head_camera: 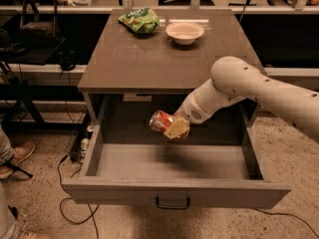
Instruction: Place coke can into top drawer
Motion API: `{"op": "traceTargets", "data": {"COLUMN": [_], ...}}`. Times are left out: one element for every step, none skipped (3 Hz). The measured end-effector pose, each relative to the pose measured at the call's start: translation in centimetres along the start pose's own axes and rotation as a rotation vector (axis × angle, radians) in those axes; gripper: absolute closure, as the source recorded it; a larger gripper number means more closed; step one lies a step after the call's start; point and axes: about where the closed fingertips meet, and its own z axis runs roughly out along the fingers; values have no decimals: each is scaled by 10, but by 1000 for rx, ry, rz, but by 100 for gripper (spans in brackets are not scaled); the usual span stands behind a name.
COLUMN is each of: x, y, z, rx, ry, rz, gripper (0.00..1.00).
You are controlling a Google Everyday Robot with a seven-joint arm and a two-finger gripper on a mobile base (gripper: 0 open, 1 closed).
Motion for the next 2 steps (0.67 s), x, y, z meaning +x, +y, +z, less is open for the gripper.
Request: {"op": "traceTargets", "data": {"x": [3,16], "y": [-18,-20], "z": [12,13], "rx": [54,87], "ry": [4,19], "rz": [33,85], "gripper": [59,36]}}
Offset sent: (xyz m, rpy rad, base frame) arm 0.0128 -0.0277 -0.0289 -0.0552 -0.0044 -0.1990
